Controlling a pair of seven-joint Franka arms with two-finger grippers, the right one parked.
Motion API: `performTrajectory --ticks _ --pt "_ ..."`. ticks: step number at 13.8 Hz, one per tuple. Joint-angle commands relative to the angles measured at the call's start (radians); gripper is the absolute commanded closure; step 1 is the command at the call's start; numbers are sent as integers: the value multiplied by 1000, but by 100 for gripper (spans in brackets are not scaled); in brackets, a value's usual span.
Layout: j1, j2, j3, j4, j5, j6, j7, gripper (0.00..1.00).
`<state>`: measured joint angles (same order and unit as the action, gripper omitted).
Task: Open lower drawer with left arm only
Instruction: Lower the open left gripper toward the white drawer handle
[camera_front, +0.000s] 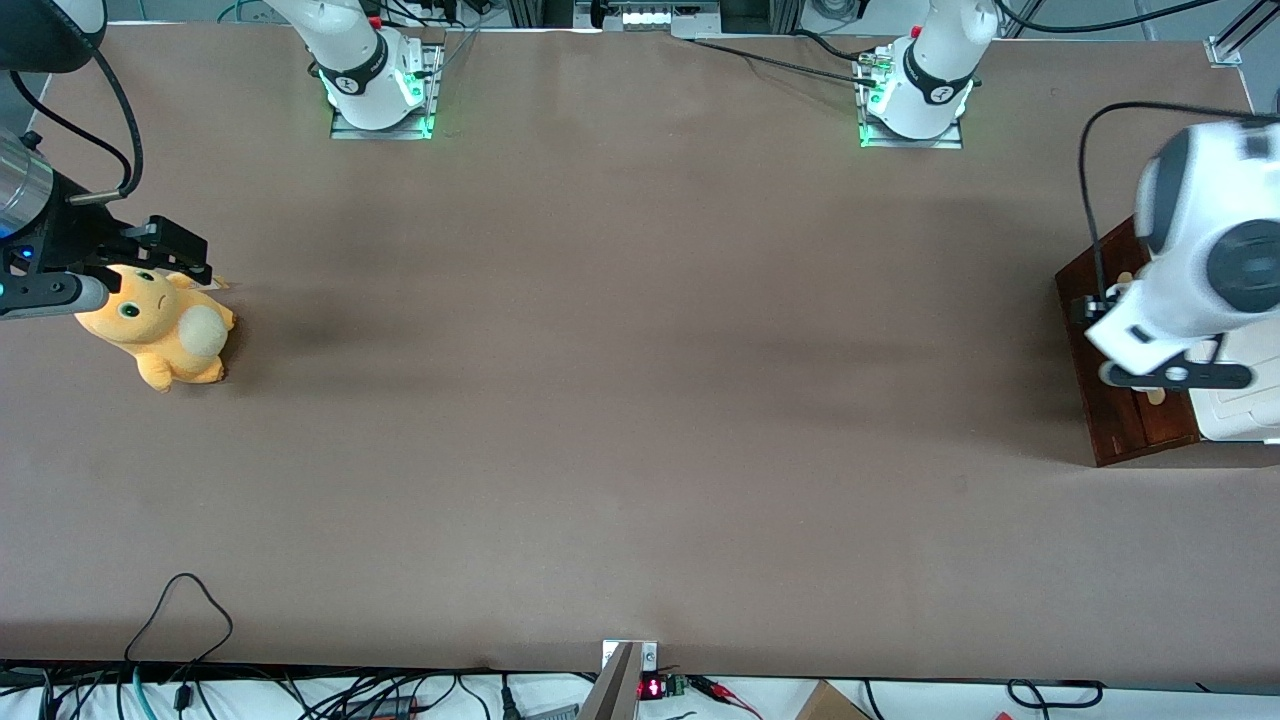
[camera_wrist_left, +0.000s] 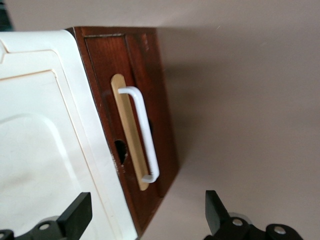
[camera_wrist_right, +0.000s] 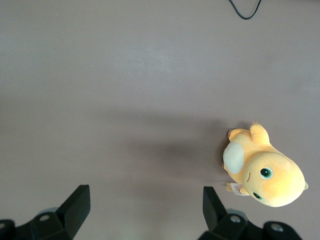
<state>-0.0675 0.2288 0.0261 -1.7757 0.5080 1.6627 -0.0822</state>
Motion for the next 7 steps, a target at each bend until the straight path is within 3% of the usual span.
performTrajectory --ticks 1,3,7 --pt "-84 27 5 -105 150 20 -160 0" --pt "-112 76 5 -131 225 15 -256 0" --pt "-167 165 5 -200 444 -70 -355 0"
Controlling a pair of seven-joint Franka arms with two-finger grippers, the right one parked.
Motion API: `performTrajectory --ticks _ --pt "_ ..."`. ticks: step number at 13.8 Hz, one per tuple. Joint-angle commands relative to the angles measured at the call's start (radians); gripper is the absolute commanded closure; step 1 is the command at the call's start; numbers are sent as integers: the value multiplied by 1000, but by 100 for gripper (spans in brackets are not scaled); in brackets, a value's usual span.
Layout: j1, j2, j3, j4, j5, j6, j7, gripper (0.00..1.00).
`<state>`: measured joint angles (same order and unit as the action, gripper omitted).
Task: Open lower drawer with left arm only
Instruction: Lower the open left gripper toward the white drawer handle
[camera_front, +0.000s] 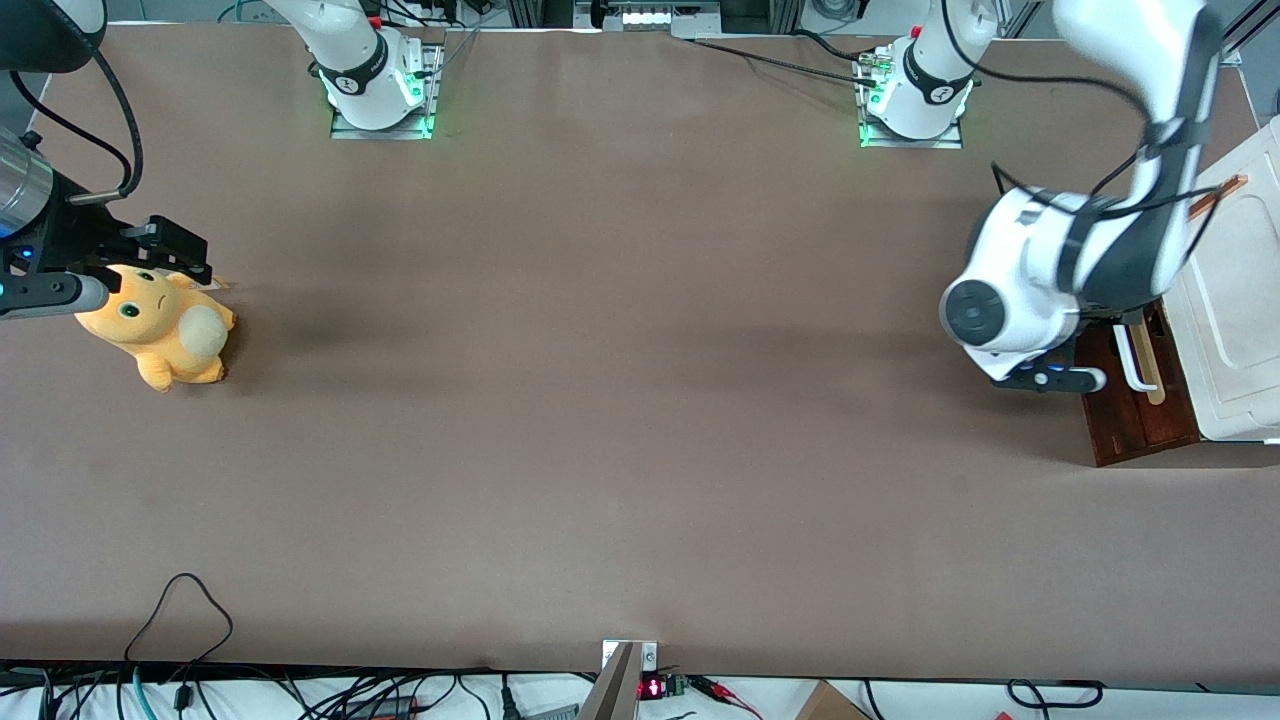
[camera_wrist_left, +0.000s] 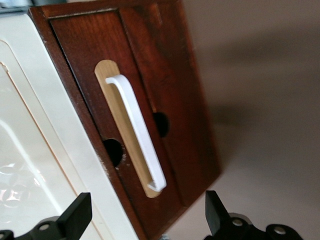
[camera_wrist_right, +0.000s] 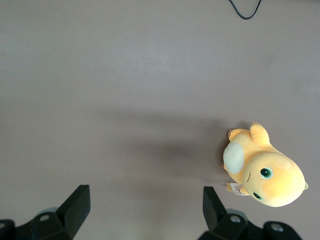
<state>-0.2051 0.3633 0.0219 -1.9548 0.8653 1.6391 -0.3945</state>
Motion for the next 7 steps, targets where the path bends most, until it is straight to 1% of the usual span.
performTrajectory --ticks 1,4,7 --pt "-37 40 9 -35 116 -56 -59 0" --pt "-40 63 9 -45 164 -71 -125 0" --pt "-59 123 9 -70 216 -96 -227 0"
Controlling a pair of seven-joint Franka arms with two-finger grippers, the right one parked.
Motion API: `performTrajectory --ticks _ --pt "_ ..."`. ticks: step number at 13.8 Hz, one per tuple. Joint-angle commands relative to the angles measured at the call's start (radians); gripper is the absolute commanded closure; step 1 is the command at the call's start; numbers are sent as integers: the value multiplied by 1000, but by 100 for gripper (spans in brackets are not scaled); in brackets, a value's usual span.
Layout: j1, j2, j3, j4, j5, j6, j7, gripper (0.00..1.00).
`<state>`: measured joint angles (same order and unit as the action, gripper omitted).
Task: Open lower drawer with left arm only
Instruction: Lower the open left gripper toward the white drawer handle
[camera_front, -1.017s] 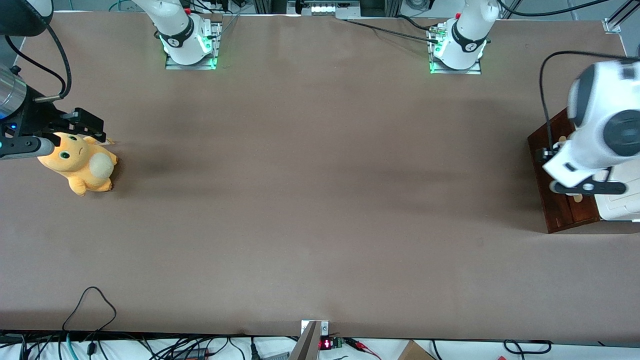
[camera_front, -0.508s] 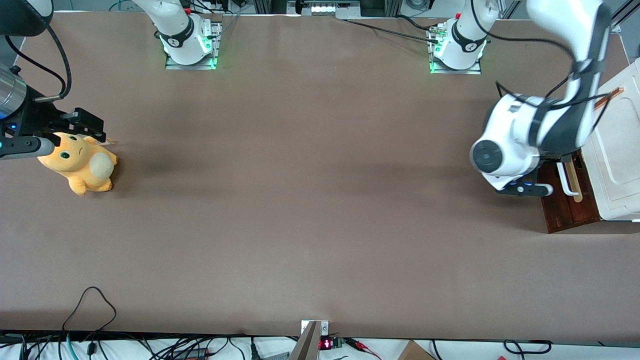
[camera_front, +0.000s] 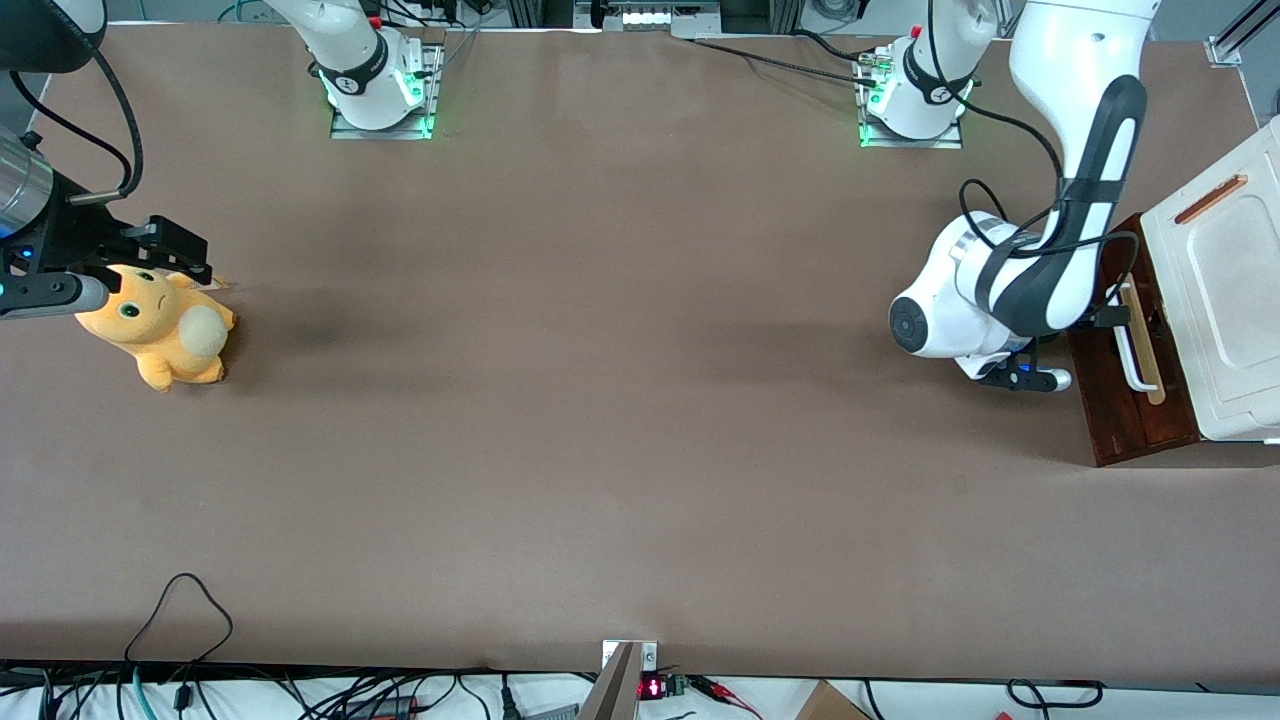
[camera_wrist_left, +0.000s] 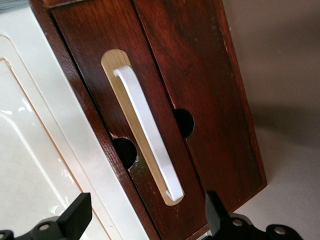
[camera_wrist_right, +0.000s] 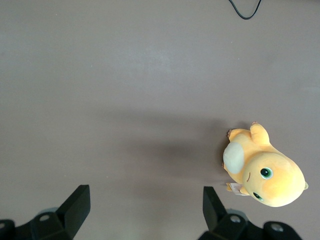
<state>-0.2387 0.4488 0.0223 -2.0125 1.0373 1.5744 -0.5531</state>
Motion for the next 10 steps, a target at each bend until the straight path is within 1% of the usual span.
performTrajectory --ticks 1,4,5,7,8,10 --pt "-27 44 8 -12 58 -31 -92 0" --pt "-25 60 8 -14 104 -31 -99 0" --pt "-25 79 8 -12 112 -31 -100 0" --pt "-25 109 7 -12 151 -45 -128 0" --pt "-27 114 8 -12 155 -45 -129 0" --pt "-24 116 7 -11 205 -43 -129 0"
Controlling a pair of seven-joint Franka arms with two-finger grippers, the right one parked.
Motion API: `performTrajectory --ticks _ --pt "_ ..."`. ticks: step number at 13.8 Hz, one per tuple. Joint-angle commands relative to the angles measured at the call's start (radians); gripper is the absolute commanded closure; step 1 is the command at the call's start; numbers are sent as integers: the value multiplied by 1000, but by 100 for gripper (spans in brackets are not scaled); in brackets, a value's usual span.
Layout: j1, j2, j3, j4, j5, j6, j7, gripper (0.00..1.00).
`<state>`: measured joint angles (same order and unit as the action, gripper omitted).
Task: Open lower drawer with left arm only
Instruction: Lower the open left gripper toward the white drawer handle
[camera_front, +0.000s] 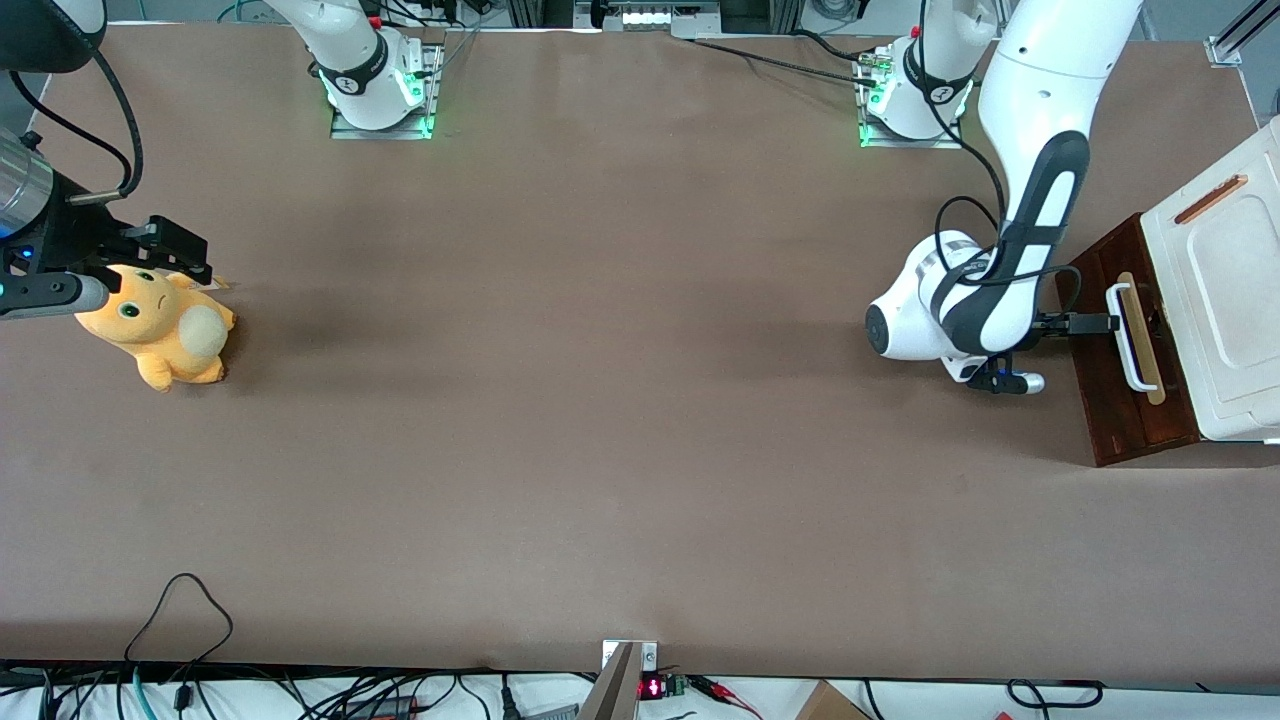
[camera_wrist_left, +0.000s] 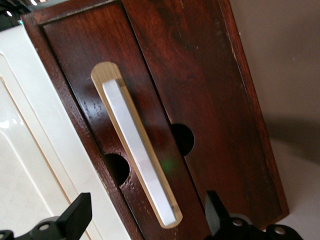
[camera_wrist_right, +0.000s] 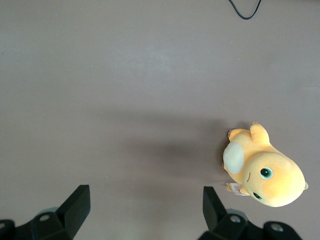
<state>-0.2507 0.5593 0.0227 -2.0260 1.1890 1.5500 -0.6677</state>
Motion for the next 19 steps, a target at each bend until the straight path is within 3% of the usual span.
performTrajectory --ticks 1,19 --pt "-12 7 6 3 53 -19 -15 0" --pt "-1 48 16 12 63 -22 -79 0"
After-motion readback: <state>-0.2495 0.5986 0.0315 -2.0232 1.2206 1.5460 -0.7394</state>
